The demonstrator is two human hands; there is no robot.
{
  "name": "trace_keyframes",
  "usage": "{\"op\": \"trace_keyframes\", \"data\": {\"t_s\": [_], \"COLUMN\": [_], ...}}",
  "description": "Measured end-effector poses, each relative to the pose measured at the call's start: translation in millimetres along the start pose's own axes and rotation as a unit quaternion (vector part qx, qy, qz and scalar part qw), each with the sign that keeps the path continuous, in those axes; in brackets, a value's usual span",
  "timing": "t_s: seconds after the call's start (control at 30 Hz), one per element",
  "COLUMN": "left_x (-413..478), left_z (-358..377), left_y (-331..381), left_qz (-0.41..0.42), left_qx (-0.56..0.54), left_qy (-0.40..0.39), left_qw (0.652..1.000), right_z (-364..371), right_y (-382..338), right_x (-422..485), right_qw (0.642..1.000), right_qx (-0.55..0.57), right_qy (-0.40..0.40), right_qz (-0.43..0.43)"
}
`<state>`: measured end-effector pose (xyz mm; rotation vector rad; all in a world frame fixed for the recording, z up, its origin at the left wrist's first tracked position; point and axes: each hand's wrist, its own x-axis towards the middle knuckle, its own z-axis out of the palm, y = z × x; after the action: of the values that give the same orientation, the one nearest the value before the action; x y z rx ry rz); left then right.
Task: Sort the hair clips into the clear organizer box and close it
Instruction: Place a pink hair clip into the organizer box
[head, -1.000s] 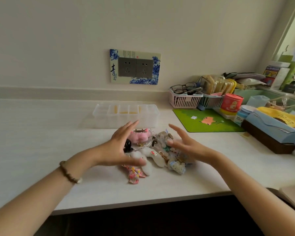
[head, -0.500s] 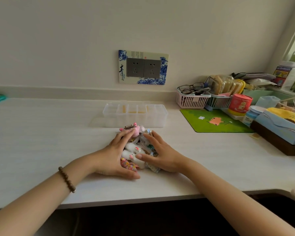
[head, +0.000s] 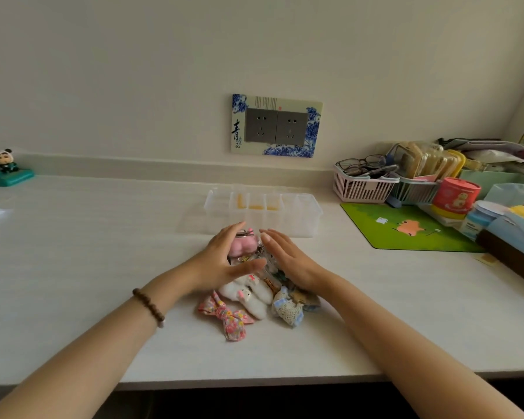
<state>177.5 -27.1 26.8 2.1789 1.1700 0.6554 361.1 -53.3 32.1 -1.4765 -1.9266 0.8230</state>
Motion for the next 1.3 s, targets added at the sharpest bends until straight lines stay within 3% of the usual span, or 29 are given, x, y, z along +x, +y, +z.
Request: {"op": "trace_keyframes", "data": {"t_s": [0.2, 0.37, 0.57, 0.67, 0.87, 0.97, 1.03, 1.2, 1.3], "left_x": [-4, 13, 16, 22, 22, 25, 28, 42, 48], "left_z": [1, -10, -21, -25, -24, -33, -44, -63, -65], "left_y": [-10, -21, -24, -22, -6, 2, 4, -5, -34], "left_qz": [0.025, -0.051, -0.073, -0.085, -0.024, -0.007, -0.004, 0.035, 0.012], "left_qx": [-0.038, -0.080, -0.105, -0.102, -0.184, -0.276, -0.319, -0.315, -0.230], "left_qy": [0.006, 0.118, 0.025, 0.018, 0.104, 0.137, 0.154, 0.226, 0.275], "left_qw": [0.999, 0.988, 0.991, 0.991, 0.977, 0.951, 0.935, 0.921, 0.934], "right_z": [2, -4, -5, -2, -10, -16, -20, -24, -25], "right_y": [6, -1, 0, -2, -5, -17, -27, -50, -52], "right_x": [-2, 2, 17, 17, 22, 34, 46, 81, 104], "right_qw": [1.000, 0.999, 0.999, 0.998, 0.989, 0.970, 0.967, 0.972, 0.976], "right_qx": [0.013, 0.039, 0.038, 0.043, 0.126, 0.225, 0.227, 0.181, 0.140], "right_qy": [-0.001, 0.015, 0.009, 0.012, 0.038, 0.009, 0.007, 0.056, 0.110], "right_qz": [-0.014, -0.030, -0.016, -0.038, -0.060, -0.090, -0.114, -0.137, -0.125]}}
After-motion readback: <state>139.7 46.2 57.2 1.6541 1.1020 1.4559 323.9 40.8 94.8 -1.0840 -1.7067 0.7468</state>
